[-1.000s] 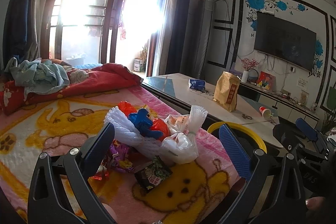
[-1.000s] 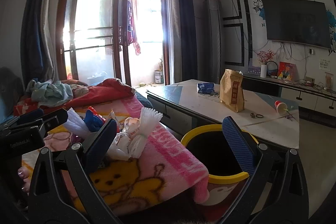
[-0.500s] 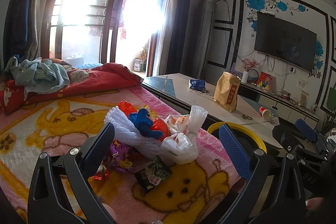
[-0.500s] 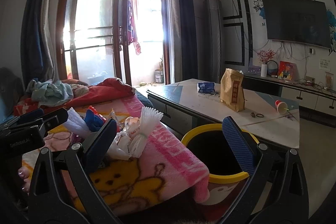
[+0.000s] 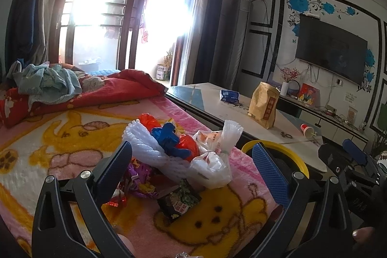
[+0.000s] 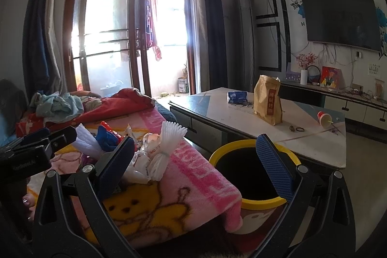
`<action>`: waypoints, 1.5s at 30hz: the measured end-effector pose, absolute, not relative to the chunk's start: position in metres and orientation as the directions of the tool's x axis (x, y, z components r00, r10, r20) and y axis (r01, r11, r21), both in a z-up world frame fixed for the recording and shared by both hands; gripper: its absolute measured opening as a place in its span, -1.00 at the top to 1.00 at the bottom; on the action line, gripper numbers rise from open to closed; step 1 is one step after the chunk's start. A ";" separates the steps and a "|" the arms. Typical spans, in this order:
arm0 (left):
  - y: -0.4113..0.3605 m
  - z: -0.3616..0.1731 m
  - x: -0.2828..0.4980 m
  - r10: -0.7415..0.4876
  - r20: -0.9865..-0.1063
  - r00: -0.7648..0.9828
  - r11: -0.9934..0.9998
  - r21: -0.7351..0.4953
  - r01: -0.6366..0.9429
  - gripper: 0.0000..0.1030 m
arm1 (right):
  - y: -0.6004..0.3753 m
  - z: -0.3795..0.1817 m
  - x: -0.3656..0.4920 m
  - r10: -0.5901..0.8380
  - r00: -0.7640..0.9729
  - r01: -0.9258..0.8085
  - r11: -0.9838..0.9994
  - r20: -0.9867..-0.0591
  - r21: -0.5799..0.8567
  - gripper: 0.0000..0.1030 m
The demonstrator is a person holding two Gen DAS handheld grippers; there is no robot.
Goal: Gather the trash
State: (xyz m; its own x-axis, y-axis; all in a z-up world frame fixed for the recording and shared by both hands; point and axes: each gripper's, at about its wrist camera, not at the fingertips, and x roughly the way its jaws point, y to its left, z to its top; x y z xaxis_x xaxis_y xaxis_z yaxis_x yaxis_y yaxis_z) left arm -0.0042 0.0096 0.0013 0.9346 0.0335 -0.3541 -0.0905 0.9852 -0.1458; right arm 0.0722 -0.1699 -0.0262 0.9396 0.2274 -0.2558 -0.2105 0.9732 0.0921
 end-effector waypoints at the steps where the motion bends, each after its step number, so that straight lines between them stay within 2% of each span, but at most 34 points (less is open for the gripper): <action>1: 0.011 0.001 -0.002 0.038 -0.356 0.934 0.984 -0.148 -0.096 -0.88 | -0.169 -0.026 0.075 0.231 0.938 -0.213 0.972 -0.259 0.097 -0.79; 15: 0.078 0.018 0.011 0.205 -0.329 0.922 0.944 -0.184 -0.275 -0.88 | -0.117 -0.009 0.131 0.351 0.892 -0.339 0.936 -0.284 0.093 -0.79; 18: 0.094 0.019 0.019 0.232 -0.350 0.908 0.934 -0.182 -0.308 -0.88 | -0.106 -0.006 0.143 0.370 0.881 -0.360 0.928 -0.294 0.090 -0.79; 24: 0.107 0.015 0.048 0.186 -0.422 0.887 0.947 -0.164 -0.277 -0.88 | -0.093 -0.005 0.170 0.365 0.872 -0.361 0.929 -0.325 0.075 -0.79; 28: 0.108 0.002 0.072 0.107 -0.490 0.865 0.953 -0.198 -0.230 -0.88 | -0.090 -0.013 0.195 0.324 0.862 -0.333 0.942 -0.391 0.047 -0.79; 31: 0.102 -0.007 0.082 0.078 -0.509 0.857 0.956 -0.206 -0.208 -0.88 | -0.089 -0.023 0.216 0.299 0.846 -0.315 0.948 -0.441 0.039 -0.79; 36: 0.103 -0.026 0.091 0.047 -0.555 0.831 0.941 -0.253 -0.222 -0.87 | -0.091 -0.044 0.249 0.296 0.792 -0.305 0.949 -0.534 0.075 -0.79; 41: 0.104 -0.032 0.091 0.005 -0.556 0.831 0.936 -0.290 -0.200 -0.85 | -0.094 -0.068 0.275 0.325 0.720 -0.281 0.945 -0.613 0.170 -0.78; 43: 0.104 -0.032 0.090 -0.016 -0.553 0.833 0.933 -0.307 -0.186 -0.70 | -0.095 -0.073 0.281 0.343 0.703 -0.285 0.939 -0.623 0.195 -0.66; 45: 0.105 -0.033 0.091 -0.025 -0.564 0.825 0.928 -0.319 -0.191 -0.44 | -0.093 -0.078 0.287 0.368 0.680 -0.297 0.929 -0.634 0.221 -0.52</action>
